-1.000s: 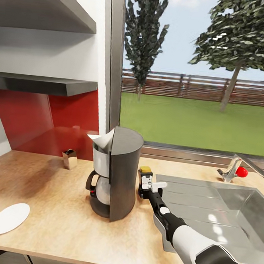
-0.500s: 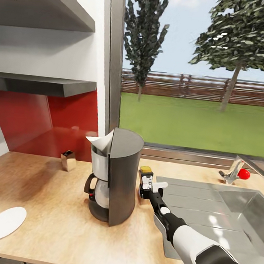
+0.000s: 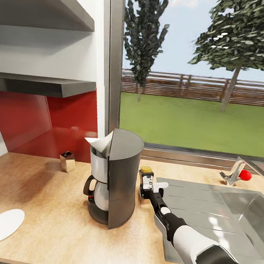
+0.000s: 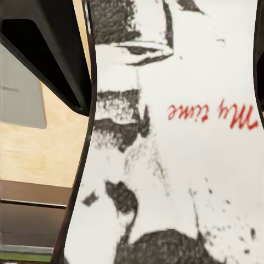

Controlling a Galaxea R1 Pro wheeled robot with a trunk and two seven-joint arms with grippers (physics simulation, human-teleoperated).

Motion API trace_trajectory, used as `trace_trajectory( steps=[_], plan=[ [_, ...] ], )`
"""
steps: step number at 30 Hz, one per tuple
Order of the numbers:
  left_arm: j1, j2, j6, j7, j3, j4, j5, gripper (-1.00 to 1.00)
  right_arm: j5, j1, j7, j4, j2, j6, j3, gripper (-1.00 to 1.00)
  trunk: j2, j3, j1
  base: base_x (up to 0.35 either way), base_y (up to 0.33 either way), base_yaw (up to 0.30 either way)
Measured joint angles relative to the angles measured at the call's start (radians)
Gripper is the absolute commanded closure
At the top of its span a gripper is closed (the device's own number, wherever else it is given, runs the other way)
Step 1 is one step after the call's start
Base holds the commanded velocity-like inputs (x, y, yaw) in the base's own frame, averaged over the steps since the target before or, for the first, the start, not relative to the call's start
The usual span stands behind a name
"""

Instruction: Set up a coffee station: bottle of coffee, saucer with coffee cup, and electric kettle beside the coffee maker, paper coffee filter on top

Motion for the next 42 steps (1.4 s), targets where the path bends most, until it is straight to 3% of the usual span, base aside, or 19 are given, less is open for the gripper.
trace_trajectory(
  steps=[1,42],
  plan=[
    [0.000,0.000,0.000,0.000,0.000,0.000,0.000,-1.00,0.000,0.000,0.000,0.003,0.000,0.000,0.000,-1.00,0.000,0.000,0.000,0.000,0.000,0.000],
    [0.000,0.001,0.000,0.002,0.000,0.001,0.000,-1.00,-0.001,0.000,0.000,0.012,-0.002,-0.001,0.000,-1.00,0.000,0.000,0.000,-0.029,0.000,0.000]
  ],
)
